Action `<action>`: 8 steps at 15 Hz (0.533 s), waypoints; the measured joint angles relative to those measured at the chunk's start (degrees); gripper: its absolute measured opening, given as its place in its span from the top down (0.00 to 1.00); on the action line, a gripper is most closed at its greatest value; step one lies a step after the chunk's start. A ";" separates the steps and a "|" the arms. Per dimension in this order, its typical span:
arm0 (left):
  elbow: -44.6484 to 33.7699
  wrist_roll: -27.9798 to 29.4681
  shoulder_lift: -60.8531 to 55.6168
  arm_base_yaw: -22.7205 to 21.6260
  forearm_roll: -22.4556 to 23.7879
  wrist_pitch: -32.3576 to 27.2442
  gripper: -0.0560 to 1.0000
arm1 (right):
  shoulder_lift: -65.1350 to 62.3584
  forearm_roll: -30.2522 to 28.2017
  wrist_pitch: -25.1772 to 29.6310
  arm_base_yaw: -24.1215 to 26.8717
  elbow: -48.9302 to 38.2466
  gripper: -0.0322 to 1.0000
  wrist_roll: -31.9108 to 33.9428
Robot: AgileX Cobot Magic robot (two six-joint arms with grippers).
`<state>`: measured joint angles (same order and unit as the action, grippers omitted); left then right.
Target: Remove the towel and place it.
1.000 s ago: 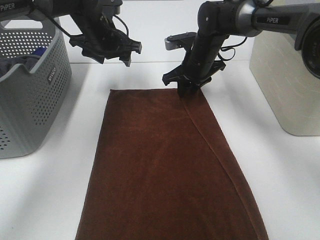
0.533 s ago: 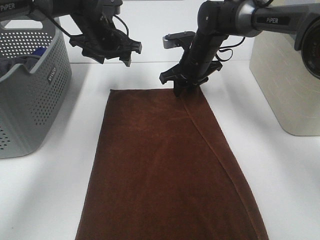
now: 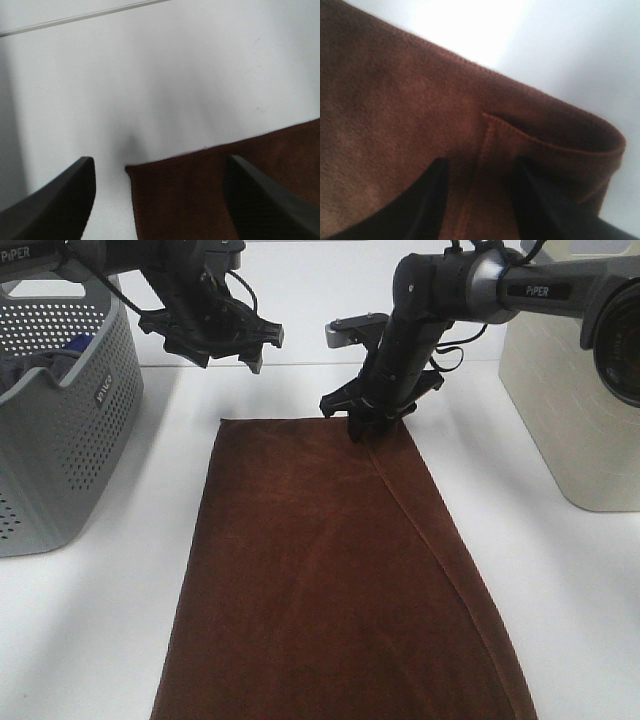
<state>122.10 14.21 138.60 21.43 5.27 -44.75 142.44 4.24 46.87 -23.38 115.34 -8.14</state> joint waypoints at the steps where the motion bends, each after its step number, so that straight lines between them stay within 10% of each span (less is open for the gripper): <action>1: 0.00 0.00 0.00 0.00 0.00 0.00 0.30 | 0.23 -0.17 0.11 0.00 0.00 0.58 0.34; 8: 0.00 -0.06 0.00 0.00 0.00 0.00 0.30 | 0.29 -3.67 0.17 0.00 0.00 0.87 1.32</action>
<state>122.10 14.15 138.60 21.43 5.27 -44.75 142.72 0.57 47.04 -23.38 115.34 -6.82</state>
